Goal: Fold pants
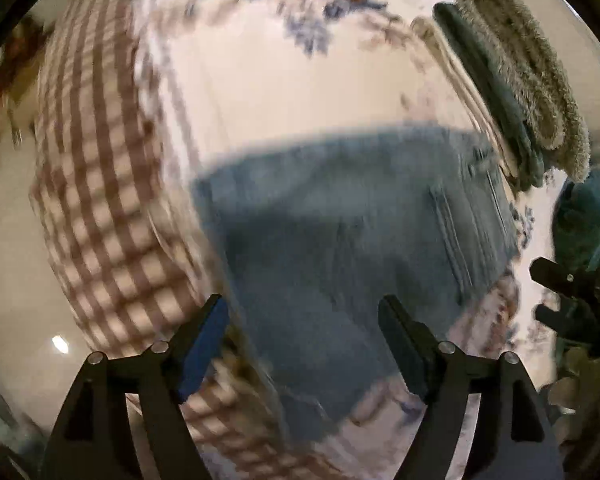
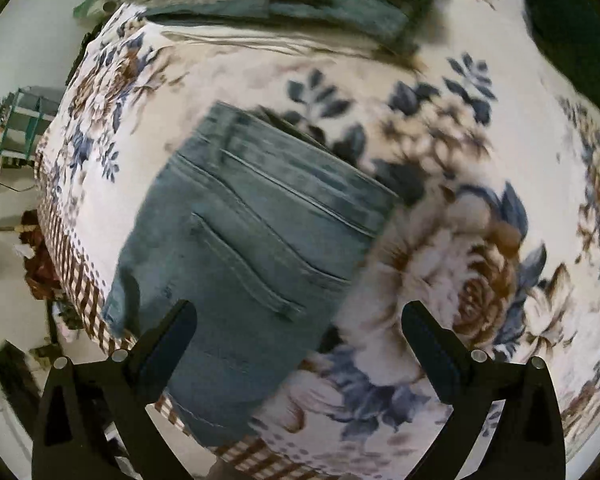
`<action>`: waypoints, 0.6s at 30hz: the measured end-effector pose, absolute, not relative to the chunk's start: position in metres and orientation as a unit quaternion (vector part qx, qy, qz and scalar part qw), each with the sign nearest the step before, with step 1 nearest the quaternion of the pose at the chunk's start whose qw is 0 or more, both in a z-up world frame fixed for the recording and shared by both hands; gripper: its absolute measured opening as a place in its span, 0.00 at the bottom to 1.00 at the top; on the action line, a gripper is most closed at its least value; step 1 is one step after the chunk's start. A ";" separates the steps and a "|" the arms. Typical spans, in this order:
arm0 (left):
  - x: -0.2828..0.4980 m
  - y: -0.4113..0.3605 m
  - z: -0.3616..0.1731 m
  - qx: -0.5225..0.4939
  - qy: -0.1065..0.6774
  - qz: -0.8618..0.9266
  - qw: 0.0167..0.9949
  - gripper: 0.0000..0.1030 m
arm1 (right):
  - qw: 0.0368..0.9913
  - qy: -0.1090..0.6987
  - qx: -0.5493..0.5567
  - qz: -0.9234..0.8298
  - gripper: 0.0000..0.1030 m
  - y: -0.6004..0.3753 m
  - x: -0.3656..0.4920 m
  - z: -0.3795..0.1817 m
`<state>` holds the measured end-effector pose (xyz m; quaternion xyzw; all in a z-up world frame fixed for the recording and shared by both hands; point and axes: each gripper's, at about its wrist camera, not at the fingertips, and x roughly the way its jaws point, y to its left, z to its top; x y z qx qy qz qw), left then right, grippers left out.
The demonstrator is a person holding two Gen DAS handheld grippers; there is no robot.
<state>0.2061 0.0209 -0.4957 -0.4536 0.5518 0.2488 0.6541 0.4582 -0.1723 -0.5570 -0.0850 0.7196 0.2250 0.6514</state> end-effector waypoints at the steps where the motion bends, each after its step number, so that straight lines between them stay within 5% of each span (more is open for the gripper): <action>1: 0.197 0.014 -0.503 -0.478 0.548 0.255 0.637 0.74 | 0.647 0.723 -0.083 0.226 1.00 -0.181 0.460 -0.562; 10: 0.092 -0.053 -0.544 -0.708 0.453 0.298 0.451 0.74 | 0.607 0.751 -0.002 0.261 1.00 -0.239 0.480 -0.614; 18: 0.140 -0.072 -0.563 -0.771 0.366 0.258 0.453 0.74 | 0.584 0.756 0.038 0.293 1.00 -0.244 0.504 -0.649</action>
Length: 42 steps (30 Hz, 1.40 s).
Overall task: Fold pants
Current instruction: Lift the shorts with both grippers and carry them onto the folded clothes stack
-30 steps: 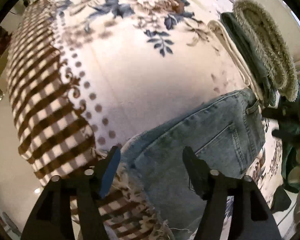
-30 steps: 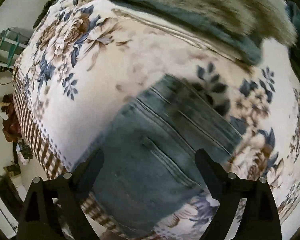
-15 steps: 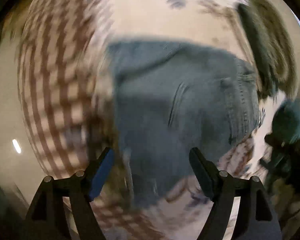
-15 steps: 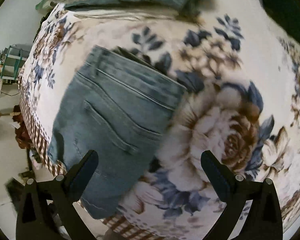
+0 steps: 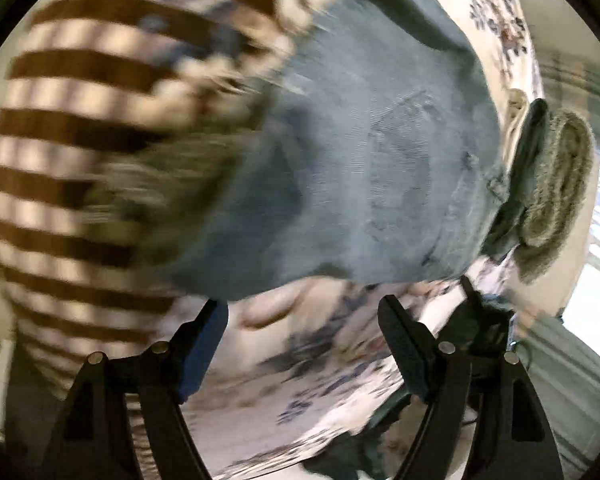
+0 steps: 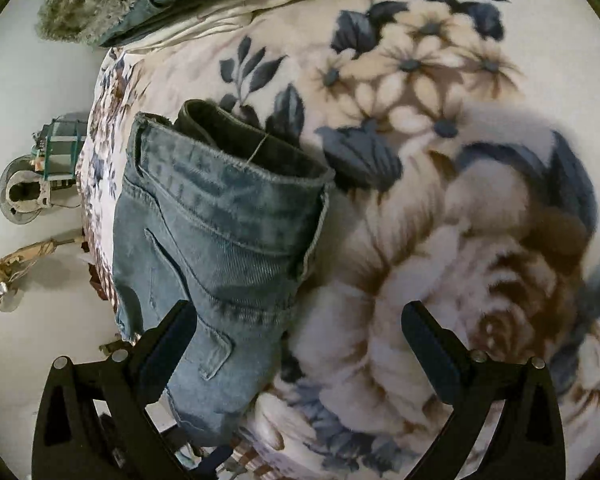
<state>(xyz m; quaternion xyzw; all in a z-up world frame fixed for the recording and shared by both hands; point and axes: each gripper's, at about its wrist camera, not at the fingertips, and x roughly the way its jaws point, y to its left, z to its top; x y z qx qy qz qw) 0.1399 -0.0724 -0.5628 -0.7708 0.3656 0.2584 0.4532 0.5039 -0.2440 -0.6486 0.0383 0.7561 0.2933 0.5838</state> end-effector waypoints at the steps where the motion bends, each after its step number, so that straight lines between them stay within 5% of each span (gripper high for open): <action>1: 0.146 -0.073 -0.568 -0.776 0.357 0.262 0.449 0.74 | 0.580 0.757 0.039 0.298 1.00 -0.243 0.505 -0.650; 8: 0.143 -0.065 -0.605 -0.828 0.294 0.294 0.377 0.69 | 0.567 0.758 0.069 0.315 1.00 -0.227 0.511 -0.663; 9: 0.138 -0.064 -0.608 -0.834 0.285 0.297 0.367 0.66 | 0.567 0.756 0.088 0.315 1.00 -0.227 0.513 -0.667; 11: 0.129 -0.063 -0.609 -0.837 0.278 0.309 0.357 0.43 | 0.565 0.754 0.118 0.314 1.00 -0.228 0.516 -0.673; 13: 0.126 -0.060 -0.605 -0.829 0.273 0.317 0.371 0.27 | 0.568 0.746 0.152 0.313 0.88 -0.229 0.519 -0.679; 15: 0.128 -0.053 -0.598 -0.811 0.284 0.320 0.398 0.21 | 0.570 0.736 0.182 0.315 0.53 -0.229 0.518 -0.685; 20: 0.132 -0.036 -0.584 -0.782 0.305 0.310 0.447 0.10 | 0.605 0.711 0.183 0.307 0.41 -0.230 0.506 -0.673; 32: 0.095 0.002 -0.554 -0.711 0.374 0.243 0.543 0.10 | 0.607 0.721 0.225 0.247 0.38 -0.282 0.379 -0.626; 35: 0.082 -0.001 -0.575 -0.730 0.363 0.232 0.531 0.15 | 0.593 0.738 0.210 0.244 0.49 -0.284 0.359 -0.641; 39: 0.073 -0.009 -0.591 -0.752 0.330 0.222 0.526 0.47 | 0.574 0.750 0.220 0.243 0.84 -0.285 0.359 -0.667; 40: 0.072 -0.011 -0.592 -0.753 0.320 0.228 0.528 0.63 | 0.576 0.748 0.213 0.251 0.84 -0.283 0.358 -0.671; 42: 0.071 -0.013 -0.598 -0.763 0.296 0.235 0.524 0.68 | 0.573 0.748 0.201 0.269 0.85 -0.277 0.360 -0.678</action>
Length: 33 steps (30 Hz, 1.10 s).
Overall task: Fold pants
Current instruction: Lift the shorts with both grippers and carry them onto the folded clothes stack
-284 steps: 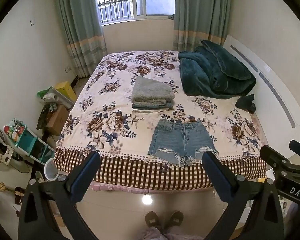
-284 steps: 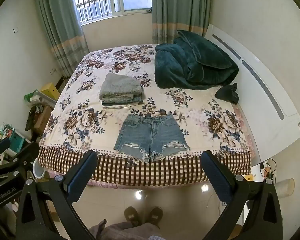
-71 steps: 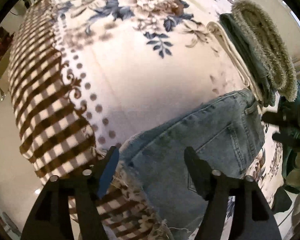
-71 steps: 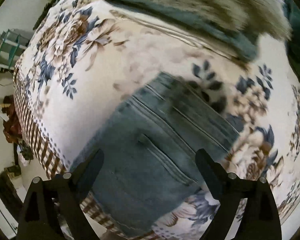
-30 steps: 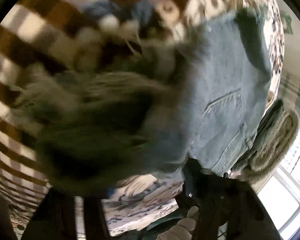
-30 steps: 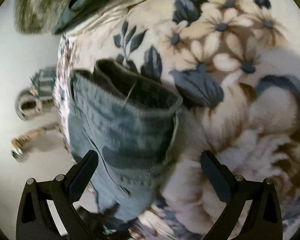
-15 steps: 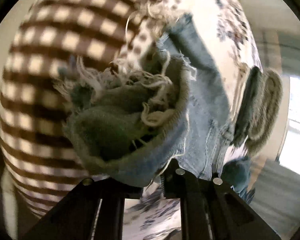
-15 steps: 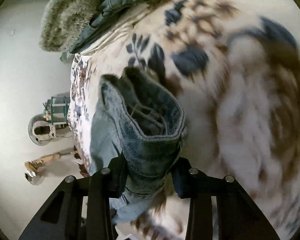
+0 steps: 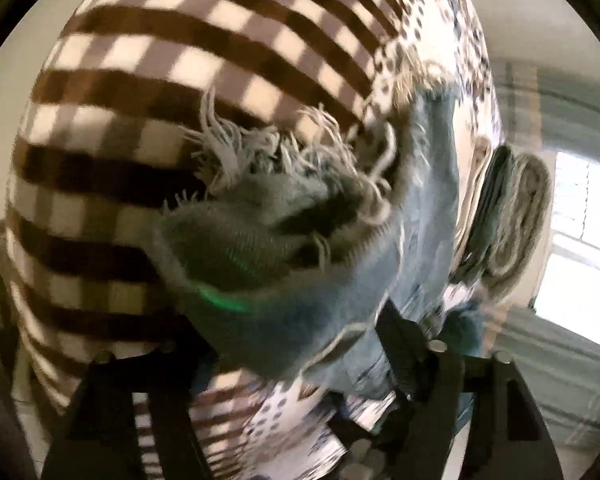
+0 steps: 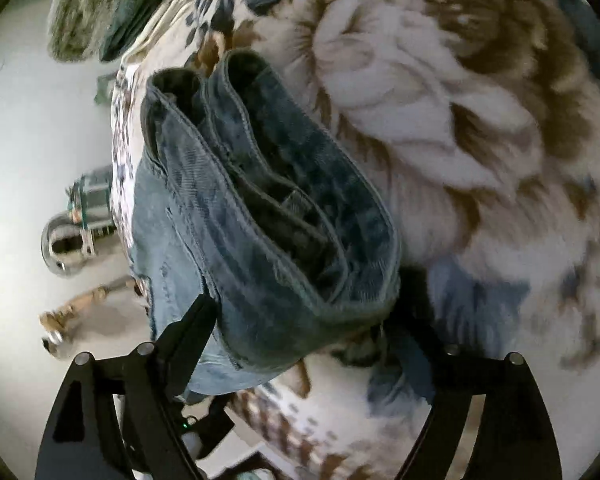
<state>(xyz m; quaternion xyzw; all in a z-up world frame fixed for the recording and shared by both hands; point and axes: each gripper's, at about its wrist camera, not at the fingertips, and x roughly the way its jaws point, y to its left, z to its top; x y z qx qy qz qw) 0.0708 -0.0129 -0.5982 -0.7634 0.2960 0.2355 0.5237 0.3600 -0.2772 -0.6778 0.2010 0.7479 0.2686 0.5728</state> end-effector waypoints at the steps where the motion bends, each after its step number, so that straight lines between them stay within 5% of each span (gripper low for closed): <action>1: 0.072 -0.013 -0.601 -0.768 0.289 0.241 0.518 0.68 | 0.570 0.748 0.201 0.274 0.86 -0.277 0.364 -0.680; 10: 0.085 -0.003 -0.604 -0.759 0.278 0.310 0.500 0.68 | 0.577 0.720 0.268 0.277 0.85 -0.264 0.370 -0.686; 12: 0.085 -0.001 -0.602 -0.753 0.274 0.316 0.508 0.57 | 0.590 0.712 0.274 0.263 0.61 -0.261 0.367 -0.689; 13: 0.086 0.000 -0.598 -0.745 0.277 0.322 0.514 0.41 | 0.592 0.710 0.278 0.259 0.52 -0.260 0.370 -0.688; 14: 0.083 0.001 -0.595 -0.737 0.276 0.321 0.526 0.31 | 0.594 0.710 0.278 0.255 0.46 -0.259 0.368 -0.687; 16: 0.082 0.002 -0.589 -0.724 0.281 0.317 0.545 0.26 | 0.598 0.707 0.285 0.248 0.43 -0.262 0.364 -0.682; 24: 0.095 0.016 -0.533 -0.707 0.290 0.292 0.576 0.24 | 0.621 0.693 0.283 0.234 0.32 -0.262 0.378 -0.609; 33: 0.149 0.064 -0.412 -0.682 0.304 0.225 0.626 0.23 | 0.643 0.661 0.309 0.232 0.30 -0.248 0.402 -0.484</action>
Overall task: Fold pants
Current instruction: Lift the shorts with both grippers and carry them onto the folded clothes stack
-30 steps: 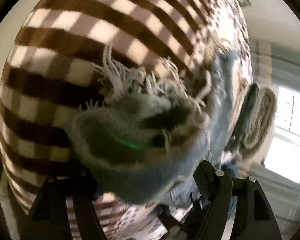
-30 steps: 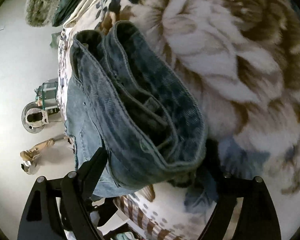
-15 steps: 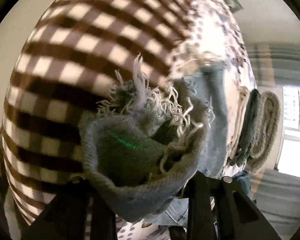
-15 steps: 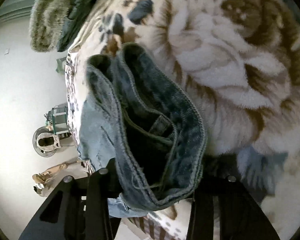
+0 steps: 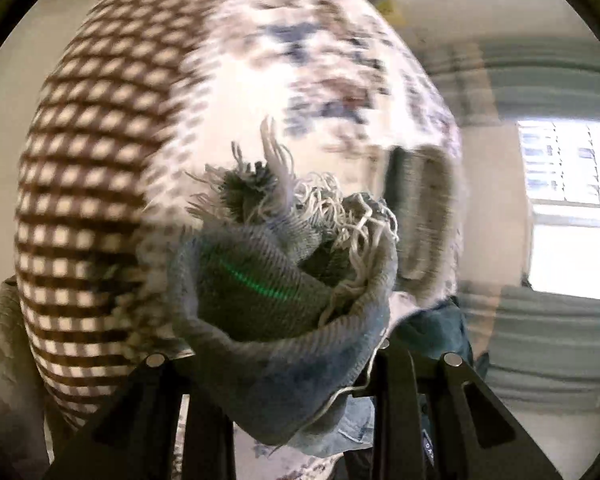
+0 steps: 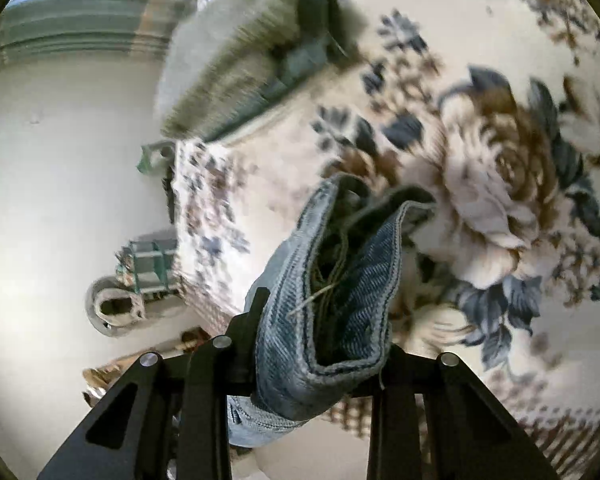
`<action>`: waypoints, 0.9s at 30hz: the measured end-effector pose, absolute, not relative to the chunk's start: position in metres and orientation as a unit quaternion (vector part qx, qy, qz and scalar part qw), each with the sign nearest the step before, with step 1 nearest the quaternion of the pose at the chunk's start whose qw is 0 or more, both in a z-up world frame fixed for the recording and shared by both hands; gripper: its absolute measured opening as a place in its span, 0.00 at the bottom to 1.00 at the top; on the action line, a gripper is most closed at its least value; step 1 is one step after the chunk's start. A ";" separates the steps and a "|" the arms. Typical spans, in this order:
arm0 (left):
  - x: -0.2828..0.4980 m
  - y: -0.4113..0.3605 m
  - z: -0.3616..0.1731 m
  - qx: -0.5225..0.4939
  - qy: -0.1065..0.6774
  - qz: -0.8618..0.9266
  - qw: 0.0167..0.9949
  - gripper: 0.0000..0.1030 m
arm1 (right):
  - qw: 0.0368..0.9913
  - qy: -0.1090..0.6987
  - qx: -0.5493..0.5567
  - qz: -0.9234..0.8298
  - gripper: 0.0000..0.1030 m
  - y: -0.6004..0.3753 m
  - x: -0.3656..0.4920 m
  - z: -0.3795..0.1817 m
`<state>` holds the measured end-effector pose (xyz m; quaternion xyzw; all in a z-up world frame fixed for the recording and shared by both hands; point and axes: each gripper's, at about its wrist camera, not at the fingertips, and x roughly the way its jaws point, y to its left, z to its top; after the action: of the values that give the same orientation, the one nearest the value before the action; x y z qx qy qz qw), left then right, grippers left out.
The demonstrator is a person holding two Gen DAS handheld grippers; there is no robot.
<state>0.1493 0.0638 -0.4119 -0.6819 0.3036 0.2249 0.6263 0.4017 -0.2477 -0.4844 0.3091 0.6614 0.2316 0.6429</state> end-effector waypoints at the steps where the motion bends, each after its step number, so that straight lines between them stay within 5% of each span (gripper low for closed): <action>1: 0.157 0.068 -0.401 -0.677 0.305 0.216 0.634 0.24 | 0.646 0.657 0.313 0.230 0.30 -0.250 0.404 -0.472; 9: 0.265 0.129 -0.329 -0.667 0.309 0.114 0.668 0.23 | 0.697 0.582 0.367 0.202 0.30 -0.243 0.451 -0.364; 18: 0.478 0.213 -0.281 -0.643 0.301 -0.014 0.704 0.23 | 0.765 0.468 0.411 0.166 0.30 -0.185 0.582 -0.278; 23: 0.583 0.233 -0.298 -0.609 0.305 -0.047 0.731 0.24 | 0.783 0.428 0.426 0.152 0.30 -0.162 0.654 -0.296; 27: 0.630 0.236 -0.368 -0.591 0.352 -0.059 0.723 0.24 | 0.761 0.444 0.460 0.117 0.30 -0.167 0.685 -0.378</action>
<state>0.6295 0.2355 -0.3681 -0.5907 0.3525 -0.0588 0.7234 0.6852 -0.1668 -0.3784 0.4596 0.4435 0.1171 0.7605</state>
